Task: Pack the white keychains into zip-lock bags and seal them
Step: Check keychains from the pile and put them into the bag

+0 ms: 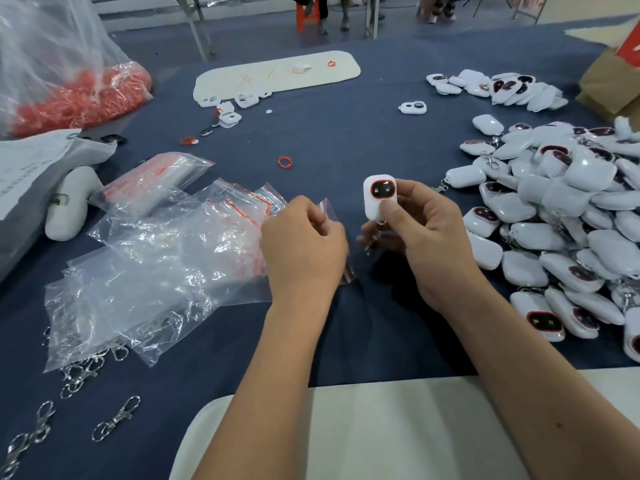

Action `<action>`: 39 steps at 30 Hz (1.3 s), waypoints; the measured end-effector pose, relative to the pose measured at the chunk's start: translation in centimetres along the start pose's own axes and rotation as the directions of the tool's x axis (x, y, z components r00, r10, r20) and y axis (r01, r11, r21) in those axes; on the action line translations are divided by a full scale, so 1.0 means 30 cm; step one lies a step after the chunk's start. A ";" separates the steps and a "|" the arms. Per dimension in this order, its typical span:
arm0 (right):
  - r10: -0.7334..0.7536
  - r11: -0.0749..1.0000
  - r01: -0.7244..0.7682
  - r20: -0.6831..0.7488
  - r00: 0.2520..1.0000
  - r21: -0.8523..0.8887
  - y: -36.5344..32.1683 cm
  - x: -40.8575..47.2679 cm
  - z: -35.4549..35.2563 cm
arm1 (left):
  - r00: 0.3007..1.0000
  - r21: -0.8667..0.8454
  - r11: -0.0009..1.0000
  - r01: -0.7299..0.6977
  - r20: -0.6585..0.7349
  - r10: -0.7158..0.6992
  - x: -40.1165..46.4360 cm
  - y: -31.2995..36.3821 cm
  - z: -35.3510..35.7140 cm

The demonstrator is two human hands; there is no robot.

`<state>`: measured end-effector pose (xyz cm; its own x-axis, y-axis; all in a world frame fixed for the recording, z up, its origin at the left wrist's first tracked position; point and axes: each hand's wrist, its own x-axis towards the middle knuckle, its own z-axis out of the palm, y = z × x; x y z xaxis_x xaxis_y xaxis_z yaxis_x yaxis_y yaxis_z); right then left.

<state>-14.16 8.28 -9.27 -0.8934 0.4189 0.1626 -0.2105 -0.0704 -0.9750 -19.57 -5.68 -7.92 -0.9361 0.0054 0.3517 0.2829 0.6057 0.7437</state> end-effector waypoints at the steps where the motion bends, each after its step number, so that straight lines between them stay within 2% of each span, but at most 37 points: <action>1: 0.028 0.999 -0.027 -0.007 1.000 0.029 -0.001 0.001 0.000 | 1.000 -0.059 0.998 0.012 0.005 -0.012 0.003 0.001 -0.004; 5: 0.086 0.995 -0.089 -0.061 0.994 -0.052 0.003 0.004 -0.003 | 0.996 -0.229 0.970 0.079 0.064 -0.066 0.012 0.011 -0.011; 8: 0.062 0.992 -0.065 -0.034 0.998 -0.108 0.006 0.000 -0.002 | 0.997 -0.287 0.957 0.050 0.077 -0.030 0.013 0.016 -0.004; 15: 0.020 0.977 -0.025 -0.028 0.999 -0.209 0.005 -0.004 0.003 | 0.998 -0.256 0.966 -0.036 0.043 0.048 0.013 0.007 0.003; 19: -0.028 0.897 0.039 0.031 0.999 -0.441 0.001 -0.012 0.006 | 0.988 -0.152 0.977 -0.147 0.024 0.152 0.009 0.008 0.003; 22: -0.017 0.829 0.072 0.104 0.994 -0.554 -0.004 -0.013 0.011 | 0.964 -0.148 0.956 -0.254 0.046 0.263 0.004 0.017 0.009; 24: -0.020 0.847 0.059 0.080 0.997 -0.528 0.002 -0.005 0.011 | 0.946 -0.166 0.935 -0.312 0.040 0.323 0.000 0.023 0.012; 28: 0.022 0.938 -0.046 -0.074 0.997 -0.343 0.010 0.005 0.009 | 0.932 -0.201 0.913 -0.356 -0.004 0.362 -0.001 0.019 0.015; 30: 0.051 0.979 -0.060 -0.054 0.997 -0.192 0.006 0.004 0.006 | 0.932 -0.201 0.913 -0.355 -0.003 0.361 0.001 0.017 0.016; 33: 0.039 0.999 -0.039 0.063 0.997 0.004 -0.011 -0.004 -0.004 | 0.942 -0.193 0.922 -0.336 -0.050 0.333 0.005 0.018 0.014; 36: 0.039 0.997 -0.030 0.139 0.990 -0.066 -0.020 -0.011 -0.001 | 0.952 -0.225 0.927 -0.302 -0.126 0.279 0.007 0.022 0.006; 39: -0.013 0.913 0.120 0.268 0.963 -0.390 -0.018 -0.024 0.024 | 0.954 -0.299 0.912 -0.281 -0.186 0.233 0.006 0.031 0.001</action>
<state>-13.69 7.37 -8.75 -0.9643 0.1620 0.2095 -0.1450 0.3390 -0.9295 -19.48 -5.10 -7.17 -0.7884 -0.0018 0.6152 0.5838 0.3132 0.7491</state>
